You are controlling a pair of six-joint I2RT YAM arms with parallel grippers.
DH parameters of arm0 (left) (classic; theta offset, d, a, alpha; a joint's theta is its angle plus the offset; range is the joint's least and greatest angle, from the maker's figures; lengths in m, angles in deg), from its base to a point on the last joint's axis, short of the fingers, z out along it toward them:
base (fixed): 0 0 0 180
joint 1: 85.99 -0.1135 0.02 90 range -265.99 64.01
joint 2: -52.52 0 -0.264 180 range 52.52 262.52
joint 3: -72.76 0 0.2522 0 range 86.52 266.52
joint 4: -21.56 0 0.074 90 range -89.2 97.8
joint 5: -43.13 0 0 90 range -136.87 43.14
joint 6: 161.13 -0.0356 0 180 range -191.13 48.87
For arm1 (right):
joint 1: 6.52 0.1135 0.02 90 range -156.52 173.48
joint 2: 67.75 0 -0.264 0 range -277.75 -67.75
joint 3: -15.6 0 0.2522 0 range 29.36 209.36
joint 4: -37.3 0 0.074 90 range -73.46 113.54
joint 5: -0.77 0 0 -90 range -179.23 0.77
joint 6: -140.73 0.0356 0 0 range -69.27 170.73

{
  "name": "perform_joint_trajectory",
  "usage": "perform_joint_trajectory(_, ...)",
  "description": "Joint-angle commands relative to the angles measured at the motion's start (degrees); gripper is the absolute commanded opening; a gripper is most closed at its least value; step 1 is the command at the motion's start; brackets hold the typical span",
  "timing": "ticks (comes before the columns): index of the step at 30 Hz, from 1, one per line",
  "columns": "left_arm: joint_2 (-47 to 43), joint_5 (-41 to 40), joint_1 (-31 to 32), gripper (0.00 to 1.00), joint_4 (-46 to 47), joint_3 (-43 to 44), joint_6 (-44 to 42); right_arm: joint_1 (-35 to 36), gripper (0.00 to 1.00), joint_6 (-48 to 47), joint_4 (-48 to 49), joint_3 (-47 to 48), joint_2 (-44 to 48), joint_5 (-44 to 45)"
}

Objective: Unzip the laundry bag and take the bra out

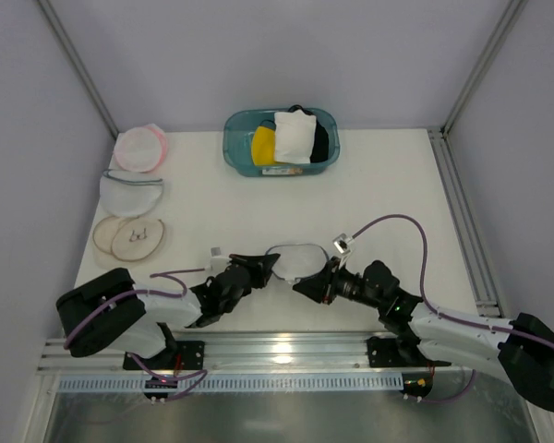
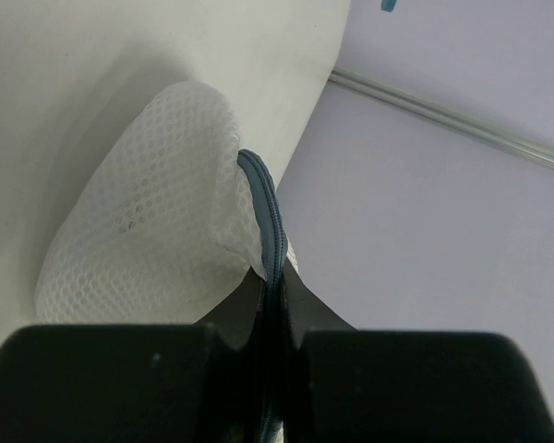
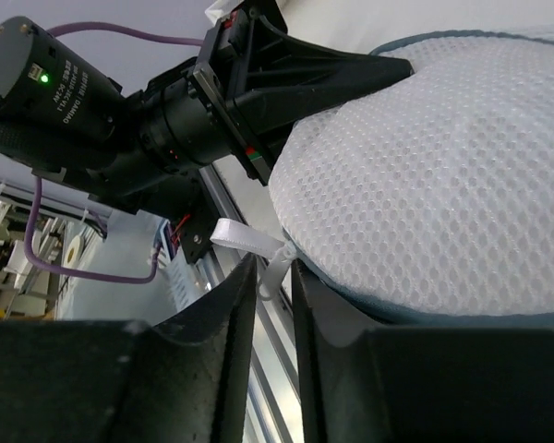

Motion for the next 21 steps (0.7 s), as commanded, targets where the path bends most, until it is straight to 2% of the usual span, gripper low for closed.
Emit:
perform_joint_trajectory(1, 0.87, 0.93, 0.74, 0.00, 2.38, -0.46, 3.50, 0.16, 0.24, -2.66, -1.56, 0.31, 3.79, 5.20)
perform_joint_trajectory(2, 1.22, 1.02, 0.74, 0.00, 2.73, -0.54, 3.50, 0.16, 0.20, -2.84, -3.74, 0.40, 4.67, 5.46)
perform_joint_trajectory(3, 1.39, 0.93, 0.74, 0.00, 3.08, -0.72, 3.41, 0.16, 0.12, -3.10, -5.16, 0.66, 5.37, 6.07)
perform_joint_trajectory(6, 1.84, 0.58, 0.74, 0.00, 4.57, -0.98, 2.71, 0.16, 0.04, -3.98, -12.62, 2.41, 8.71, 7.65)
perform_joint_trajectory(11, 0.52, 0.66, 0.22, 0.00, 4.41, -1.42, -2.11, 0.25, 0.04, -6.08, -31.57, 7.51, 12.31, 8.80)
perform_joint_trajectory(16, -1.85, 7.77, -3.12, 0.00, 2.03, -0.90, -10.64, 0.25, 0.04, -8.89, -49.42, 13.31, 14.35, 13.88)
perform_joint_trajectory(19, -3.87, 13.22, -5.50, 0.00, -3.05, 0.94, -18.10, 0.25, 0.04, -10.12, -57.08, 17.35, 12.86, 15.66)
perform_joint_trajectory(20, -4.66, 15.06, -6.02, 0.00, -5.94, 3.74, -20.56, 0.25, 0.04, -10.13, -58.68, 19.36, 11.89, 18.79)
perform_joint_trajectory(21, -5.54, 15.52, -6.46, 0.00, -13.45, 5.33, -25.54, 0.25, 0.04, -10.13, -60.00, 20.17, 10.32, 19.34)
